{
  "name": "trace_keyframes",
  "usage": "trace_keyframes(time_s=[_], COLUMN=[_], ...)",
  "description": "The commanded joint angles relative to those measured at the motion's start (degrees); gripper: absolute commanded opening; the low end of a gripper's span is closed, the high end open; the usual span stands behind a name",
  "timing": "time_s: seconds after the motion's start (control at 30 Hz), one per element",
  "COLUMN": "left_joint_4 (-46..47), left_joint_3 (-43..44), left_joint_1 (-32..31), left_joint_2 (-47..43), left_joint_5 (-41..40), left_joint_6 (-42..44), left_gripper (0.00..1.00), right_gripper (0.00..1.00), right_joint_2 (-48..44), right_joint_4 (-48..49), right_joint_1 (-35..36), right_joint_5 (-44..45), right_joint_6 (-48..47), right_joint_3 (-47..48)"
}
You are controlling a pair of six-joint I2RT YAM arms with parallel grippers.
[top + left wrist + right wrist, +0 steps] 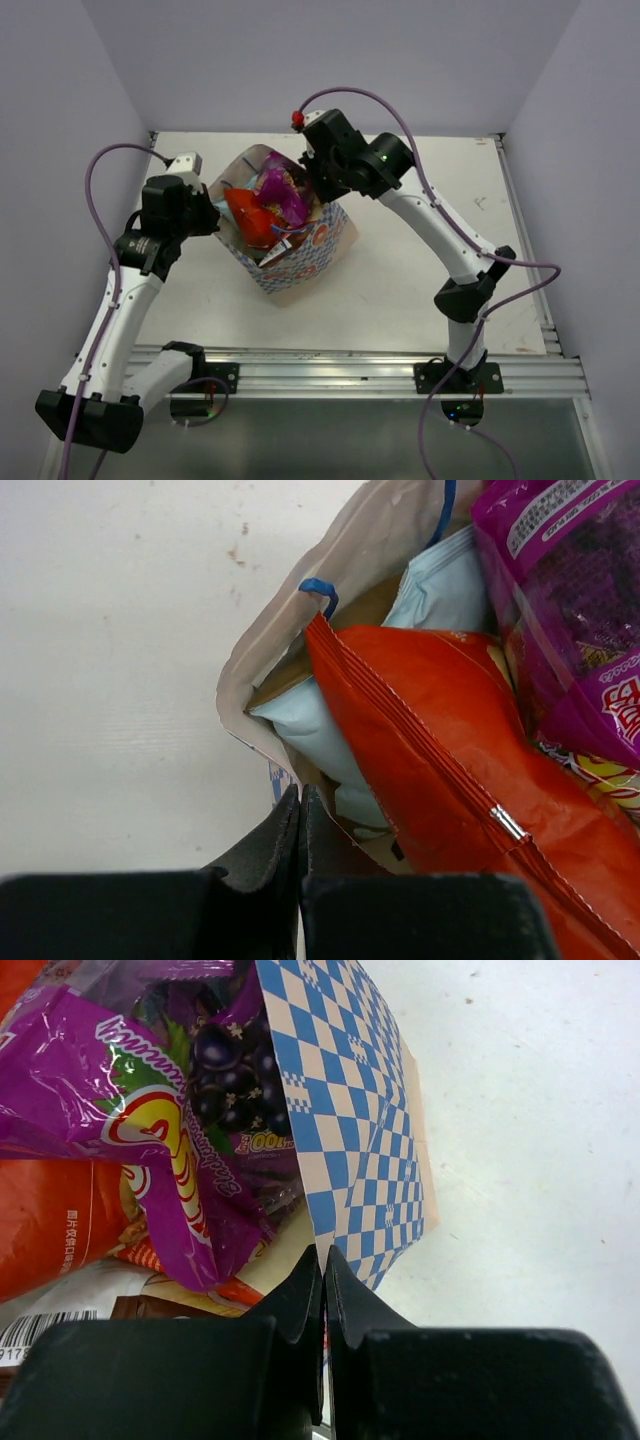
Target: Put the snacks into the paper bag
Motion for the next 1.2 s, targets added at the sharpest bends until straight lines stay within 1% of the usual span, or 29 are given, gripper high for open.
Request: trace_keyframes(time_s=[0.0,0.07,0.1,0.27,0.3,0.37,0.47,0.53,0.63,0.67,0.7,0.73,0.77,0.8,0.83,0.87,0.9,0.93,0.97,1.0,1.03,1.07,1.1,1.13,1.17], left_joint_4=[6.34,6.42,6.6,9.85,10.11,11.6,13.89,15.29,14.87,14.51,14.16,13.2,12.67,12.14,11.27,10.65,10.38,9.68,8.89,7.84,6.09,5.29,4.67,4.32,4.58], left_joint_3=[2.57,3.45,3.98,3.64,3.29,2.84,1.53,0.12,0.38,0.99,1.52,2.13,4.23,5.55,7.13,11.06,13.19,15.39,20.72,23.56,25.93,29.35,30.17,30.18,27.91], left_joint_1=[-1.57,-2.36,-2.63,-4.82,-5.09,-5.88,-6.32,-6.85,-7.2,-7.2,-7.29,-7.55,-7.55,-7.55,-7.73,-7.82,-7.73,-7.73,-7.73,-7.82,-7.73,-7.73,-7.73,-7.73,-7.73], left_joint_2=[0.37,0.99,1.25,2.22,2.39,2.83,3.54,3.98,4.24,4.24,4.24,4.24,4.33,4.42,4.5,4.5,4.42,4.33,4.42,4.68,4.85,4.94,5.29,5.38,5.3], left_joint_5=[6.41,6.49,7.02,9.48,9.57,9.74,10.71,10.45,9.22,8.7,7.04,5.8,4.66,2.04,0.62,0.0,-3.75,-5.35,-7.2,-12.44,-16.06,-19.4,-25.0,-27.06,-28.91], left_joint_6=[1.37,1.45,1.37,0.75,0.84,0.75,1.01,1.19,1.8,1.98,2.24,2.33,2.59,2.77,2.77,2.86,2.95,3.04,3.04,3.21,3.12,3.21,4.6,5.57,6.19], left_gripper=[0.0,0.0,0.0,0.0,0.0,0.0,0.0,0.0,0.0,0.0,0.05,0.34,0.51,0.78,1.0,1.0,1.0,1.0,1.0,1.0,1.0,1.0,1.0,1.0,1.0], right_gripper=[0.0,0.0,0.0,0.0,0.0,0.0,0.0,0.0,0.0,0.09,0.24,0.35,0.74,0.95,0.99,0.99,0.99,0.99,0.99,0.99,0.99,0.99,0.99,0.99,0.99], right_joint_2=[-7.69,-10.07,-12.52,-18.42,-19.3,-22.12,-25.54,-27.47,-28.36,-28.8,-29.15,-29.42,-30.29,-30.65,-31.0,-31.09,-30.74,-30.13,-29.51,-27.68,-26.88,-26.26,-25.82,-25.82,-26.16], right_joint_4=[0.23,1.19,2.15,2.69,3.65,4.53,7.43,9.89,10.6,10.77,11.12,11.48,12.0,13.05,13.23,13.06,12.02,10.96,9.56,5.8,3.68,1.92,-0.54,-1.34,-2.05], right_joint_1=[-0.01,-0.02,-0.1,-0.02,-0.01,-0.1,-0.02,-0.1,-0.1,-0.1,-0.1,-0.02,-0.01,-0.01,-0.01,-0.1,-0.1,-0.1,-0.1,-0.1,-0.1,-0.1,-0.02,-0.01,-0.1], right_joint_5=[3.72,4.51,4.87,7.86,8.29,8.74,8.13,7.34,7.15,7.42,8.29,8.73,9.08,10.13,10.49,11.19,11.98,15.21,17.68,21.18,27.57,31.37,34.54,37.53,43.57], right_joint_6=[0.56,1.35,1.53,3.28,3.55,4.25,5.66,6.88,8.46,8.47,8.47,8.3,7.95,7.69,7.25,6.98,6.81,6.72,6.8,6.89,7.15,7.24,7.16,7.85,8.21], right_joint_3=[1.0,-3.23,-7.51,-17.21,-21.23,-25.38,-35.12,-39.69,-42.53,-42.97,-42.63,-42.02,-40.27,-39.21,-37.98,-34.4,-32.19,-29.64,-24.14,-21.04,-18.31,-14.54,-13.72,-13.8,-15.45])
